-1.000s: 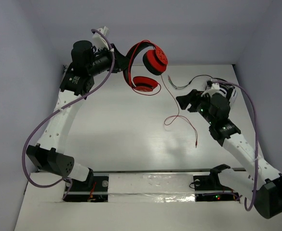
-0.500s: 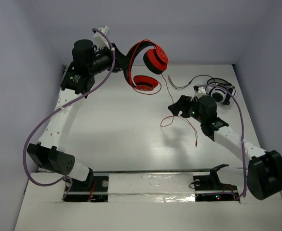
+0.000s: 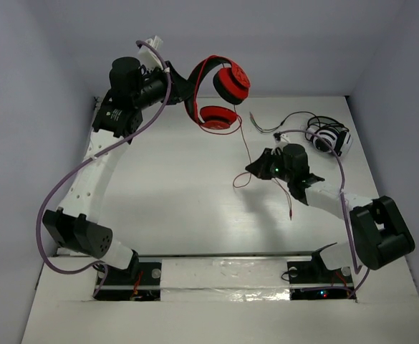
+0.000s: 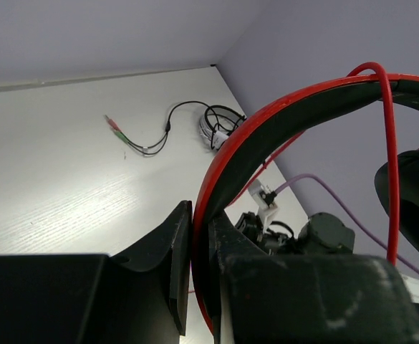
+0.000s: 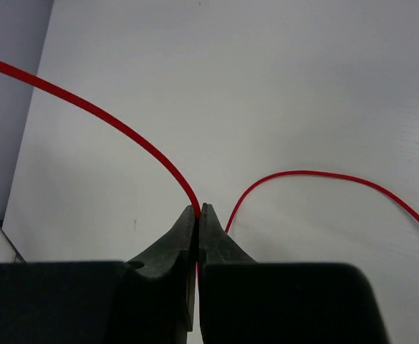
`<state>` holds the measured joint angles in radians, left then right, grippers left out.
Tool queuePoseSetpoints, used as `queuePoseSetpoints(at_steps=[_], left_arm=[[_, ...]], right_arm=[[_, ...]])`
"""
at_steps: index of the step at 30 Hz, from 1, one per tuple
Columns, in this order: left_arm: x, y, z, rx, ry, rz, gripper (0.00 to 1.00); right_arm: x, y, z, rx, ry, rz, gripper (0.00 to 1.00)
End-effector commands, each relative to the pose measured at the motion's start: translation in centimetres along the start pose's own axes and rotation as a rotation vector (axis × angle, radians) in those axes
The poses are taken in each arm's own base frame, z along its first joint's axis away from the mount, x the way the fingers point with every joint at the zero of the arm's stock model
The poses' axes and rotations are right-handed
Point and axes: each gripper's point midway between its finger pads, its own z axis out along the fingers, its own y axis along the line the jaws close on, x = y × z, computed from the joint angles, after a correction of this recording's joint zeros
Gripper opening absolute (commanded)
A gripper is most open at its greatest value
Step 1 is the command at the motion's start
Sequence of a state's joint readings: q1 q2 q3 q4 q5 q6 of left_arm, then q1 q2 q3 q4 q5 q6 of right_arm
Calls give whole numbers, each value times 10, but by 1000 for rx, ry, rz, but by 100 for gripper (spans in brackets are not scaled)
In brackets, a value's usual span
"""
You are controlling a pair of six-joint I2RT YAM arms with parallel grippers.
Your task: Wrap the headphones
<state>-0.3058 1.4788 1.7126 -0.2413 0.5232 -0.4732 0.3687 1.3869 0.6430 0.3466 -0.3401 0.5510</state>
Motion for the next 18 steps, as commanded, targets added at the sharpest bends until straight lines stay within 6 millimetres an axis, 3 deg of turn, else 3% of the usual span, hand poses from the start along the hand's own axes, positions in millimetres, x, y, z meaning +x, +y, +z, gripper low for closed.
queuePoseSetpoints(at_steps=[1,10,14,18], left_arm=[[-40,-16,-1,31,-146,-19,0],[-48,48,22,-194,-246,-70,0],[-44,79,23,-323,-269,-62,0],[-36,94,27,-408,-297,-54,0]], right_arm=[[-6,29,3,-74,-36,-44,0],[38,77,-7,-121,26,-121,0],[45,86,-22,-136,44,-130,0],[52,108,-33,-181,90,-152,0]])
